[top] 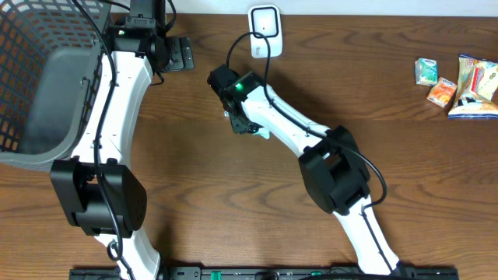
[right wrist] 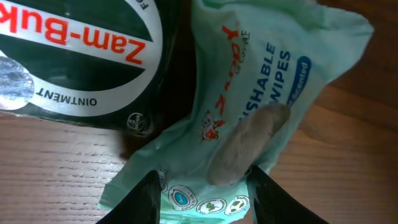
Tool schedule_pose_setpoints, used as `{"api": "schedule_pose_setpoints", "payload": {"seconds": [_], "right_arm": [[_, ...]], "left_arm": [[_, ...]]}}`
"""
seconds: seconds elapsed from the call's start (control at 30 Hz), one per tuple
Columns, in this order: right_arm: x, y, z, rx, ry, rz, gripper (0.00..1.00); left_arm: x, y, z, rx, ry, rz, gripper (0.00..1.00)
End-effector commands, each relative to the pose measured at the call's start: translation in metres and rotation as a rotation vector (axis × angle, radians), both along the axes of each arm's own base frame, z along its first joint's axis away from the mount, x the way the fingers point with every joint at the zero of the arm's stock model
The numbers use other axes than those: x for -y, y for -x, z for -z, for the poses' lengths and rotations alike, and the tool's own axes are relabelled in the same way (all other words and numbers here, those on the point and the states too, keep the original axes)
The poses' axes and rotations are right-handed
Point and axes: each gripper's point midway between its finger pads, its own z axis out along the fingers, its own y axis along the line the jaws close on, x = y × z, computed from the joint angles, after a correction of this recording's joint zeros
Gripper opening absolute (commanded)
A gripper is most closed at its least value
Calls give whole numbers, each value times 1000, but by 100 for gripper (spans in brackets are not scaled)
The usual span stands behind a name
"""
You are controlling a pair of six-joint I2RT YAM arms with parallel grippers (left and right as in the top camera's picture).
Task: Scan the item barcode
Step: 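Move the right gripper over the mint-green wipes pack, then lower the right gripper and grasp the wipes pack edge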
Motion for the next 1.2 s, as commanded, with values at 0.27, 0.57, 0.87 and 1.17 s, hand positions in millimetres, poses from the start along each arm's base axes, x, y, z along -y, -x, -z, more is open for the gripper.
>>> {"api": "schedule_pose_setpoints", "payload": {"seconds": [0.27,0.57,0.87,1.17], "right_arm": [[69,-10,10,-55,142,121,10],[91,-5,-3,-124,120,170,2],[79,-16,-47,-19,52,129,44],[66,-29,-41,20,38,26,55]], "left_arm": [[-2,0,-14,31,3,-18,98],[-2,0,-14,31,3,-18,98],[-2,0,-14,31,3,-18,98],[-2,0,-14,31,3,-18,98]]}}
